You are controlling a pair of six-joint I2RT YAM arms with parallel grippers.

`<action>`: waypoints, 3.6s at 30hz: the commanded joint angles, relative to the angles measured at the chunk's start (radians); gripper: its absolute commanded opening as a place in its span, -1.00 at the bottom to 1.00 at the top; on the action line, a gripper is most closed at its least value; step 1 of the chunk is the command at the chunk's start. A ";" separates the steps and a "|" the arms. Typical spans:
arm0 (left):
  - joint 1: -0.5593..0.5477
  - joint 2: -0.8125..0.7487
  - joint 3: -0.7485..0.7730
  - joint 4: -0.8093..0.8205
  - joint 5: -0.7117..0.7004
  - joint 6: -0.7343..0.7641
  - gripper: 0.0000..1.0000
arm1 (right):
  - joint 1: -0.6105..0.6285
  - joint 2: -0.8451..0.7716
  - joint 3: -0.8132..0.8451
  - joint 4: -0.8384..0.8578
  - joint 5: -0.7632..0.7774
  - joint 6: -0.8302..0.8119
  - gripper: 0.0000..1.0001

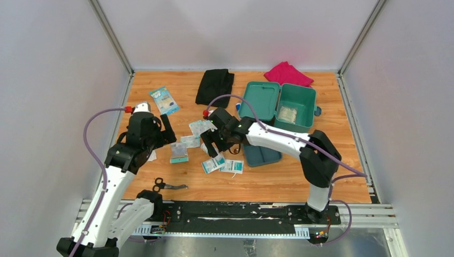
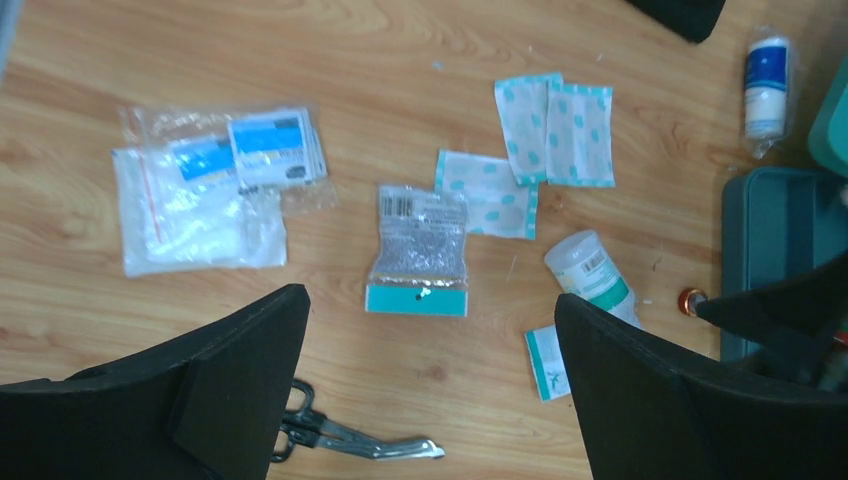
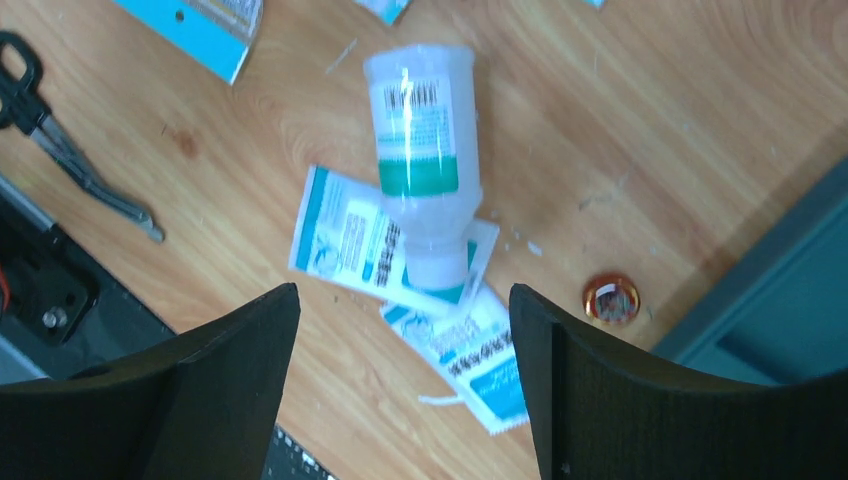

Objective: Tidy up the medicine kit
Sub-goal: Pick up the pill bottle at the center of the board, then place the pill bottle in the medicine box.

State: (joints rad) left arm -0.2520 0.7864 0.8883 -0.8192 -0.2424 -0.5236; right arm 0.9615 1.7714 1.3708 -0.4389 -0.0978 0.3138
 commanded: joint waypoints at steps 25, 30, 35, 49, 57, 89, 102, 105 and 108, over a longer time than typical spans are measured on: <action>-0.003 -0.067 0.018 -0.011 -0.198 0.139 1.00 | 0.002 0.463 0.421 -0.204 0.046 -0.100 0.22; -0.003 -0.062 0.017 -0.009 -0.195 0.139 1.00 | -0.012 0.414 0.416 -0.201 0.023 -0.056 -0.09; -0.003 -0.061 0.017 -0.007 -0.191 0.140 1.00 | -0.047 0.308 0.407 -0.183 -0.028 0.000 -0.25; -0.004 -0.058 0.014 -0.001 -0.167 0.143 1.00 | -0.453 -0.124 0.254 -0.170 0.079 0.025 -0.36; -0.006 -0.053 0.013 0.003 -0.156 0.145 1.00 | -0.722 -0.148 0.169 -0.126 0.270 0.090 -0.37; -0.021 -0.035 0.012 0.004 -0.152 0.148 1.00 | -0.813 0.245 0.201 -0.105 0.267 0.163 0.16; -0.021 -0.006 0.014 -0.001 -0.174 0.139 1.00 | -0.823 0.037 0.149 -0.106 0.267 0.123 0.46; -0.021 -0.001 0.017 -0.004 -0.182 0.134 1.00 | -0.829 -0.060 0.107 -0.106 0.276 0.114 0.48; -0.020 0.009 0.025 -0.013 -0.195 0.129 1.00 | -0.832 -0.163 0.042 -0.104 0.263 0.126 0.48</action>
State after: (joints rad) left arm -0.2661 0.7856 0.9119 -0.8253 -0.4080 -0.3927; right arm 0.1486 1.7206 1.4788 -0.5373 0.1623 0.4442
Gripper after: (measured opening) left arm 0.998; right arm 0.740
